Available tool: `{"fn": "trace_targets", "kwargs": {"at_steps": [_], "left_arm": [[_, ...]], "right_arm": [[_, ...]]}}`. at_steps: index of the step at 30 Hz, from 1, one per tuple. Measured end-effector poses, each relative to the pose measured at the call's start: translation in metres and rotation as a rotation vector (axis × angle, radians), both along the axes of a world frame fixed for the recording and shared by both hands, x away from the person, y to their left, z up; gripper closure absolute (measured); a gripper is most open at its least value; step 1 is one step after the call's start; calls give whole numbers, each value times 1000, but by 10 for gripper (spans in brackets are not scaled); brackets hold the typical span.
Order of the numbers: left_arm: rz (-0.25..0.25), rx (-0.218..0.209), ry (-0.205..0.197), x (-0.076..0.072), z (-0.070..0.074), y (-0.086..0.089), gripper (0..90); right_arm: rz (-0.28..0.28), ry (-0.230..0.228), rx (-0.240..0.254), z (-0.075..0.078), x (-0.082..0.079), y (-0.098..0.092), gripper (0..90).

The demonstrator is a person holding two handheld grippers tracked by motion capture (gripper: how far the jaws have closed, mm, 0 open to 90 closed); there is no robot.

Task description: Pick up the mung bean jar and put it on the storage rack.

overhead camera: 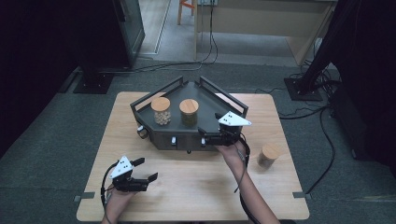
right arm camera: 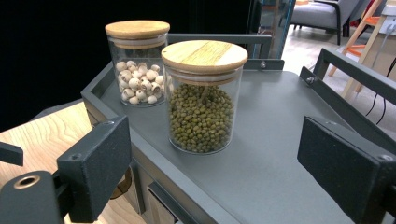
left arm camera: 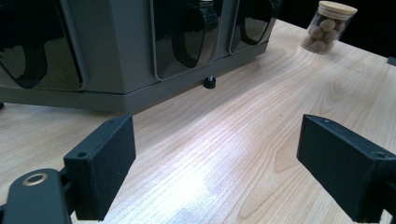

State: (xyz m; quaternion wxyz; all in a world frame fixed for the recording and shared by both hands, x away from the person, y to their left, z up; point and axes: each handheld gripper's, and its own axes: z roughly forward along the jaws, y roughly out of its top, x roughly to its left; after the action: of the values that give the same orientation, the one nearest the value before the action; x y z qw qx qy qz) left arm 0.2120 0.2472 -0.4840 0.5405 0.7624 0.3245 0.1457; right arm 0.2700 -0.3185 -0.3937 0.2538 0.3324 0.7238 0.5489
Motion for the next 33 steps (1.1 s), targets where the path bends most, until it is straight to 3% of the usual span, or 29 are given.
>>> {"fn": "trace_targets", "kwargs": {"at_steps": [33], "left_arm": [[-2, 1, 3, 1, -1, -1, 116]], "right_arm": [[-41, 4, -44, -12, -35, -33, 100]]}}
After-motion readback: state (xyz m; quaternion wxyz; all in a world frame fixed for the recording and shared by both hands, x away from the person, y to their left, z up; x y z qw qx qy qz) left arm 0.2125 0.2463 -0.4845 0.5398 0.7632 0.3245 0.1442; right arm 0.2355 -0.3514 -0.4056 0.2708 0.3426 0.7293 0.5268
